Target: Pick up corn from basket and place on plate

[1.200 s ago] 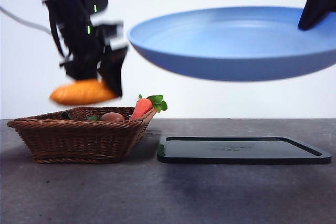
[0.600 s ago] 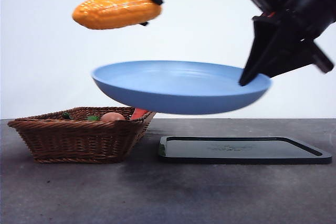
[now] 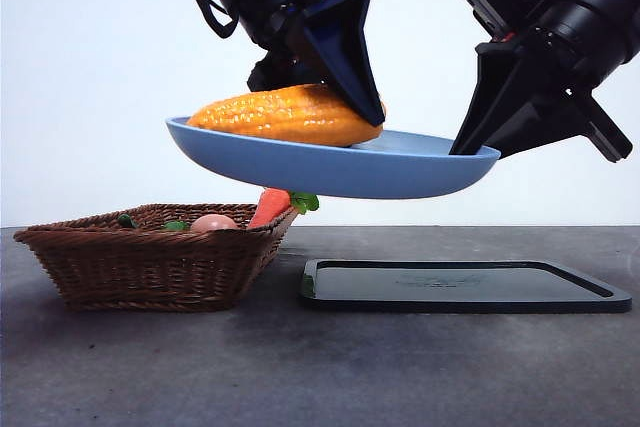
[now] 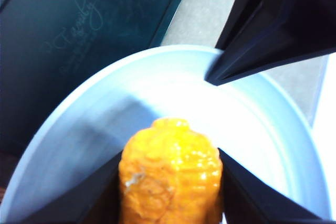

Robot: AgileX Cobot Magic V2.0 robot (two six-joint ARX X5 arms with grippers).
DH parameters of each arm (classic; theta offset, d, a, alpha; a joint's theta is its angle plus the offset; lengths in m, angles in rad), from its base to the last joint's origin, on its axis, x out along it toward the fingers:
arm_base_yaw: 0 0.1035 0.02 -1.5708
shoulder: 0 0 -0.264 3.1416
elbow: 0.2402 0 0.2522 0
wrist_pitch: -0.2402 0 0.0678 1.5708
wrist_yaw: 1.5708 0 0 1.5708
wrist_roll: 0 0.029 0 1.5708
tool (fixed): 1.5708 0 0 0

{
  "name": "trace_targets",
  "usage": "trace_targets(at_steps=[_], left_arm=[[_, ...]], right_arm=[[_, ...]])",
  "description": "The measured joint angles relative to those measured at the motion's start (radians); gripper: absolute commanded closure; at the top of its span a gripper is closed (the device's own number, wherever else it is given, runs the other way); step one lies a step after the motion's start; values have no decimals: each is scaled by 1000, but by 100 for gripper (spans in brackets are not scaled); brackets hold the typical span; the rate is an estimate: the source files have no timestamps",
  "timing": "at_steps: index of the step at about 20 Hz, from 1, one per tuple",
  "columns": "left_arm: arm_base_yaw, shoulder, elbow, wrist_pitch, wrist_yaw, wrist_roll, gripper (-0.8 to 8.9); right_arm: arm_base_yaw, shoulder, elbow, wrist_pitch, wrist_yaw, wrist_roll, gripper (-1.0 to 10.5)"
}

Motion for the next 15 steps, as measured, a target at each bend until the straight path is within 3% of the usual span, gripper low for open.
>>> trace_targets(at_steps=[4, 15], left_arm=[[-4, 5, 0, 1, -3, 10, 509], [-5, 5, 0, -4, -4, 5, 458]], right_arm=[[0, 0, 0, -1, 0, 0, 944], [0, 2, 0, -21, -1, -2, 944]])
